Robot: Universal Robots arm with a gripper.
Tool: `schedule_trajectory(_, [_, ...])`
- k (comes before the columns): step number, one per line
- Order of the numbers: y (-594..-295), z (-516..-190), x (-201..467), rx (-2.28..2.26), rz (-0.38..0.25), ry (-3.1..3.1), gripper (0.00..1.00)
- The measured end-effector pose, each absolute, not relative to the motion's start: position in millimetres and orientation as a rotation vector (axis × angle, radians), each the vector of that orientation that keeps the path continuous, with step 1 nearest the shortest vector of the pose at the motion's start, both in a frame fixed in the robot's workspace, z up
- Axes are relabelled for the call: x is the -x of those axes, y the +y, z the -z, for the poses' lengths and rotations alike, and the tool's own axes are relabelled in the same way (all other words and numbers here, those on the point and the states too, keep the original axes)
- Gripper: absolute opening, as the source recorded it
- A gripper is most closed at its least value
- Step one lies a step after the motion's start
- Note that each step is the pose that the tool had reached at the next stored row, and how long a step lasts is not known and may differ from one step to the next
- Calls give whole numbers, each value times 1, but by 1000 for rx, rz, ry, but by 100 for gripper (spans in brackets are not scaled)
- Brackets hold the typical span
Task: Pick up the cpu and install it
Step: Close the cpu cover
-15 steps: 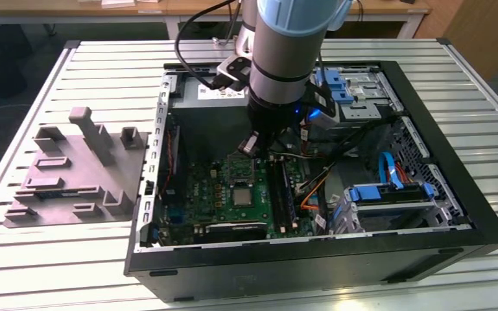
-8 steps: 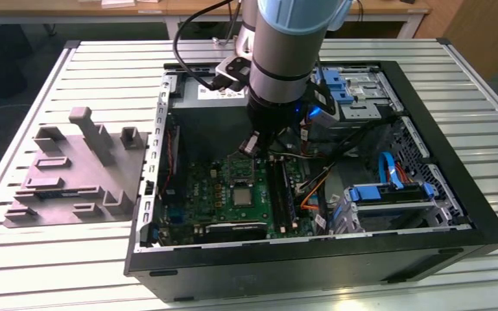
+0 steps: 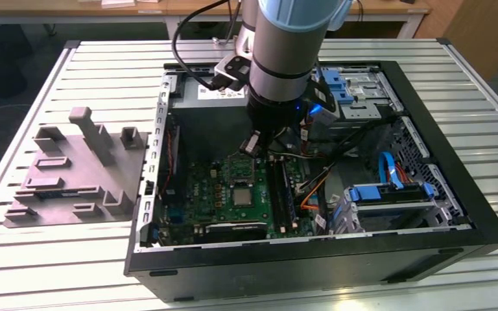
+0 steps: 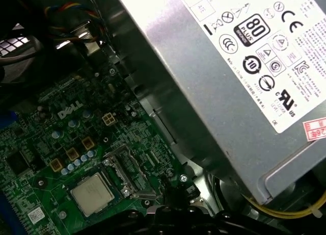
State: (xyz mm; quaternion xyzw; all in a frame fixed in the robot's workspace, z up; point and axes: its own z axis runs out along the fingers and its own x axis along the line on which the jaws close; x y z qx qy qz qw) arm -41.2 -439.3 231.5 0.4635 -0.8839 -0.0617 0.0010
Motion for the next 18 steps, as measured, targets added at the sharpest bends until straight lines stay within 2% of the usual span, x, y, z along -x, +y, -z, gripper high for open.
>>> schedule_trajectory(18, [-438,-235,44,-1512,195,-2740,11])
